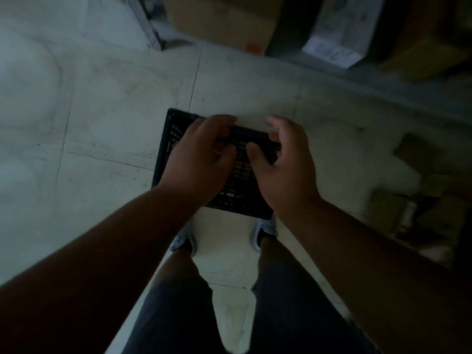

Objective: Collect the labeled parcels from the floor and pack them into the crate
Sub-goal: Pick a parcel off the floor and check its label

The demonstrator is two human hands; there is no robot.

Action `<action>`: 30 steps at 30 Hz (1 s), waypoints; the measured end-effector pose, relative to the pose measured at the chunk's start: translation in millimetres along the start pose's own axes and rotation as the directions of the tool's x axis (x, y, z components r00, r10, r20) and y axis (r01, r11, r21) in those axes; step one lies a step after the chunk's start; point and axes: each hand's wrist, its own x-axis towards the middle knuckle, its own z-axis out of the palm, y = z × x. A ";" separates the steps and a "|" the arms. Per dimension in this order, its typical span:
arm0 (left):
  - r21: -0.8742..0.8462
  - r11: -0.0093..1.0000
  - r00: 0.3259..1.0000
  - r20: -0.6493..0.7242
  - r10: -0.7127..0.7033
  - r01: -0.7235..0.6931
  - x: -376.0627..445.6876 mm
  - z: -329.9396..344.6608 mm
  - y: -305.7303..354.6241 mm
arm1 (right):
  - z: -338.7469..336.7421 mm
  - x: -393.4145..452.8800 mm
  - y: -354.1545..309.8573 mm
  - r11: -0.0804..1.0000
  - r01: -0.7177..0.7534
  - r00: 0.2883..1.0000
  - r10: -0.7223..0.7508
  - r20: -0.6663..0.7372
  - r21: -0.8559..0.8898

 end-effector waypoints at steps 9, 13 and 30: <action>-0.150 0.879 0.890 -0.024 0.454 -0.453 -96.4 -80.7 229.3 | -214.0 -125.9 -136.4 0.991 0.004 0.925 -0.054 -0.377 -0.133; -0.176 0.734 0.730 0.100 0.677 -0.656 -131.3 -73.6 284.4 | -258.1 -200.3 -152.1 0.990 -0.120 0.788 0.050 -0.614 -0.073; -0.327 0.478 0.381 0.319 0.868 -0.815 -262.2 124.6 440.8 | -402.8 -393.9 -21.0 0.965 -0.192 0.496 0.252 -0.831 0.179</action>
